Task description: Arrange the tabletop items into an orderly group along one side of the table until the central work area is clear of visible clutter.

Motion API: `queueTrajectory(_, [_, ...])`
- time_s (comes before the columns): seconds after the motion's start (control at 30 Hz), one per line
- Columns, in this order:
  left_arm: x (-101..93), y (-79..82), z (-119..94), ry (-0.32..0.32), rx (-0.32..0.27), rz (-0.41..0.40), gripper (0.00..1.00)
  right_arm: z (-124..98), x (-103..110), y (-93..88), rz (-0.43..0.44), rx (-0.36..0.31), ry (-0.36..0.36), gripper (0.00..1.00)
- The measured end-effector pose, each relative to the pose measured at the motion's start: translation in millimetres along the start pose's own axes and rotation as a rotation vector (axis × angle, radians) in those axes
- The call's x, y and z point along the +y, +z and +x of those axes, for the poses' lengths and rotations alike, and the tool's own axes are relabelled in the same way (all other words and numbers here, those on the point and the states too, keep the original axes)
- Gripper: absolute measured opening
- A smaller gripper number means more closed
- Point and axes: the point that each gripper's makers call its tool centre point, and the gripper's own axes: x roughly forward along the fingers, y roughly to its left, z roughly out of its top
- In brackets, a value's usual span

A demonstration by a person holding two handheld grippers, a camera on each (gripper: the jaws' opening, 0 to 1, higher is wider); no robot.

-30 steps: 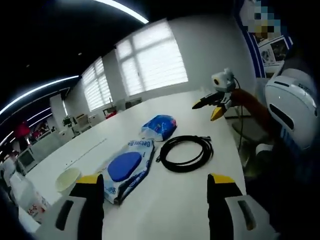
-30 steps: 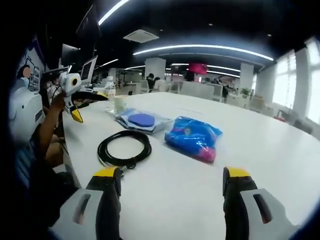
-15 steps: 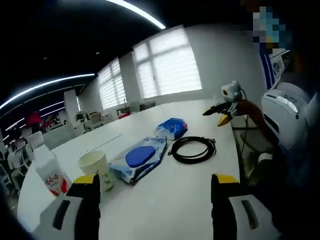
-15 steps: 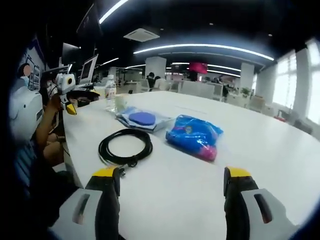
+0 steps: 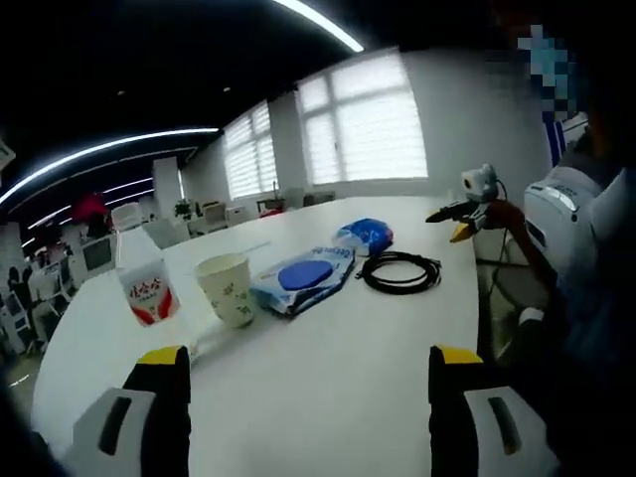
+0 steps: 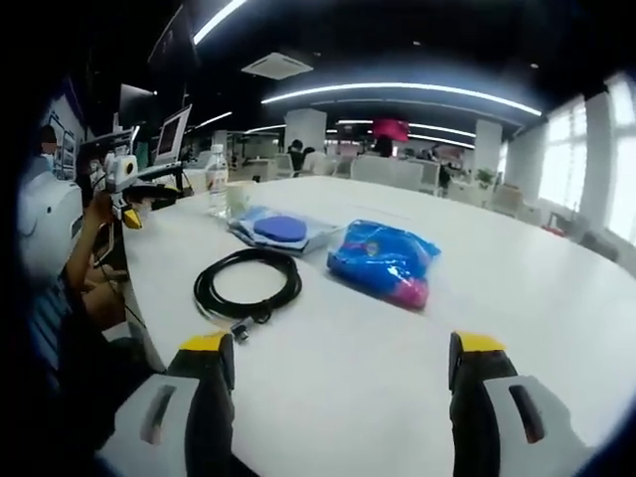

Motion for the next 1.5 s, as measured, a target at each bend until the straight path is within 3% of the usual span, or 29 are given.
queueTrajectory(0.1, [11.4, -6.8, -13, 0.046, 0.020, -0.016, 1.00, -2, -3, -1.9, 0.010, 0.006, -0.012, 0.93])
queueTrajectory(0.27, [16.2, -11.9, -34, 0.062, 0.038, -0.011, 1.00, -7, -6, -6.8, -0.006, 0.032, -0.028, 1.00])
queueTrajectory(0.57, [31.1, -34.3, -67, 0.131, 0.096, -0.042, 1.00, -17, -11, -13.1, -0.016, 0.061, -0.035, 1.00])
queueTrajectory(0.77, [45.3, -37.9, -90, 0.193, 0.109, -0.055, 1.00, -31, -19, -18.6, -0.020, 0.090, -0.066, 1.00])
queueTrajectory(0.9, [47.0, -44.0, -97, 0.194, 0.148, -0.053, 1.00, -39, -23, -25.0, -0.037, 0.123, -0.066, 1.00])
queueTrajectory(1.1, [49.2, -42.7, -105, 0.193, 0.154, -0.052, 1.00, -47, -30, -33.0, -0.035, 0.156, -0.083, 1.00])
queueTrajectory(1.13, [47.3, -44.0, -105, 0.185, 0.165, -0.068, 1.00, -48, -31, -32.8, -0.029, 0.154, -0.082, 1.00])
queueTrajectory(1.17, [41.8, -50.5, -107, 0.159, 0.215, -0.094, 1.00, -49, -30, -31.8, -0.026, 0.148, -0.078, 1.00])
queueTrajectory(1.5, [45.6, -31.4, -108, 0.158, 0.142, -0.098, 1.00, -54, -33, -21.6, 0.017, 0.100, -0.034, 1.00])
